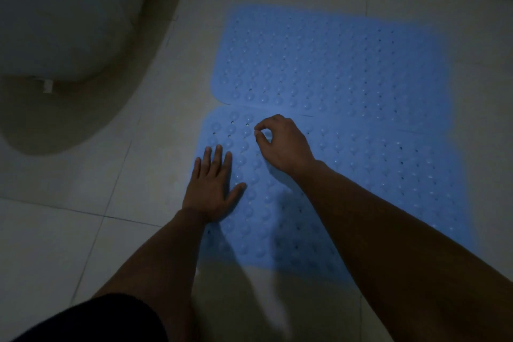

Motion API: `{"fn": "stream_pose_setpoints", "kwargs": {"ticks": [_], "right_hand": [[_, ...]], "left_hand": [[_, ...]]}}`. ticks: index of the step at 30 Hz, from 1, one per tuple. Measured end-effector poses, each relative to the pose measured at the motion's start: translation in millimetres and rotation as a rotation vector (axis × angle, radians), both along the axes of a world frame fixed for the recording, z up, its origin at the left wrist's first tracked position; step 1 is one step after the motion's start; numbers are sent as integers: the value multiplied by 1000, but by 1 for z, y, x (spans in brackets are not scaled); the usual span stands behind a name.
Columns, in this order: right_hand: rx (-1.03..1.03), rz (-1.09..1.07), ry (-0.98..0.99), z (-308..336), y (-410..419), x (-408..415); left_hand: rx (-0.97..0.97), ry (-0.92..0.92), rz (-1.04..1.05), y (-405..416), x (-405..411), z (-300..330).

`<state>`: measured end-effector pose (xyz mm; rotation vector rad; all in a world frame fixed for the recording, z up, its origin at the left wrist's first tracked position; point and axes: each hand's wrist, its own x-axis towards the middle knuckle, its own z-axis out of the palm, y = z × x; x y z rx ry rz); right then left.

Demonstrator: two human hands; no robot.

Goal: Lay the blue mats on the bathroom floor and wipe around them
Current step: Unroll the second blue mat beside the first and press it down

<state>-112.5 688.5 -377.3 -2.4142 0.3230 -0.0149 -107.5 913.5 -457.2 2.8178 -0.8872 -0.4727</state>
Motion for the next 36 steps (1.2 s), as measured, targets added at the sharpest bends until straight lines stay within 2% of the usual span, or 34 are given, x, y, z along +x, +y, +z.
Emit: {"fn": "stream_pose_setpoints", "kwargs": {"ticks": [7,11,15,17,19,21,23,27,36], "right_hand": [[27,-2,-52,-26,-1,-1],[17,-33,-149,-39,-5,2],[-17,-58,-140,-43,-4,0],[-3,-45,-55,-33,-3,1],[-22,-29,124,-17,-3,7],[-59,-4,321,-2,2,10],[-84,22,404,5,16,6],[-140,67,362,-16,55,-16],[-412,66,212,-83,106,-68]], "left_hand": [[-36,-169,46,-5,-13,-18],[-40,-191,53,-5,-13,-20],[-14,-147,46,-6,-11,-21],[-53,-95,69,-6,-11,-17],[-83,-9,108,-8,-3,-4],[3,29,98,-16,12,18],[53,7,94,-22,26,40],[-47,-72,113,-16,39,50],[-11,-130,92,-8,32,27]]}}
